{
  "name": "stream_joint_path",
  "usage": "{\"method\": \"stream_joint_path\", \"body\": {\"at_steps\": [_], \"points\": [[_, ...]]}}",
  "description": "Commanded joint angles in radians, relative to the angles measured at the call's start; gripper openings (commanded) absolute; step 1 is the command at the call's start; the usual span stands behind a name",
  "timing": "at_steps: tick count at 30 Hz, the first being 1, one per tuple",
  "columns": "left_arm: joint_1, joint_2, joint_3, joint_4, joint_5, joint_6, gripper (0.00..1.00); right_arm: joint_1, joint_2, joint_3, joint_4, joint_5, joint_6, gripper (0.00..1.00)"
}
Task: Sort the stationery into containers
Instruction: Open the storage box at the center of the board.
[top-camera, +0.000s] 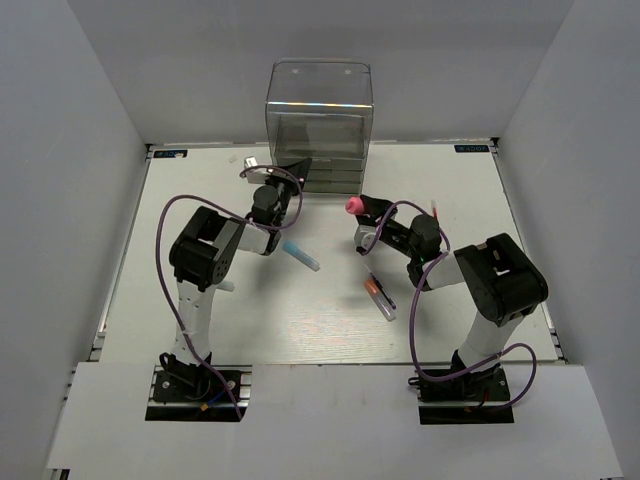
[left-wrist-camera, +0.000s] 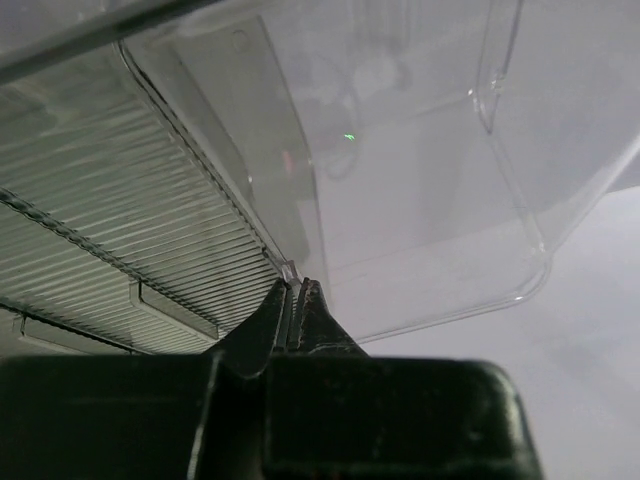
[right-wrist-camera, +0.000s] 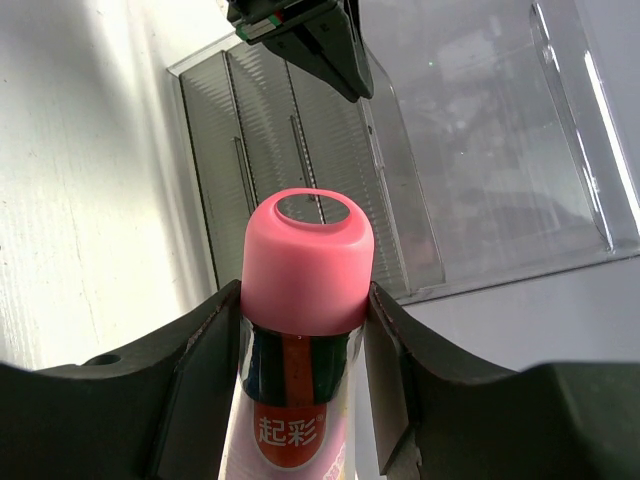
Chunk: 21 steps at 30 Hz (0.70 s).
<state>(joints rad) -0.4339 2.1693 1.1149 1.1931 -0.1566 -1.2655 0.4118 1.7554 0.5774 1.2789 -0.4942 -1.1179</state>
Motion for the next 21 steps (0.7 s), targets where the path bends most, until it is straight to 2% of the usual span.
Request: {"method": "stream_joint_path", "body": {"at_steps": [1, 9, 16, 21], "points": [[0.003, -0.086, -0.026, 0.085, 0.008, 0.04, 0.0, -0.001, -0.024, 0.009, 0.401, -0.026, -0.013, 0.0], [-0.006, -0.144, -0.044, 0.123, 0.051, 0.04, 0.0, 0.004, 0.039, 0.09, 0.384, -0.078, -0.057, 0.0], [-0.006, -0.189, -0.055, 0.123, 0.069, 0.04, 0.0, 0.008, 0.179, 0.326, 0.338, -0.11, -0.138, 0.0], [-0.006, -0.207, -0.066, 0.143, 0.069, 0.04, 0.0, 0.005, 0.266, 0.427, 0.293, -0.184, -0.197, 0.0]]}}
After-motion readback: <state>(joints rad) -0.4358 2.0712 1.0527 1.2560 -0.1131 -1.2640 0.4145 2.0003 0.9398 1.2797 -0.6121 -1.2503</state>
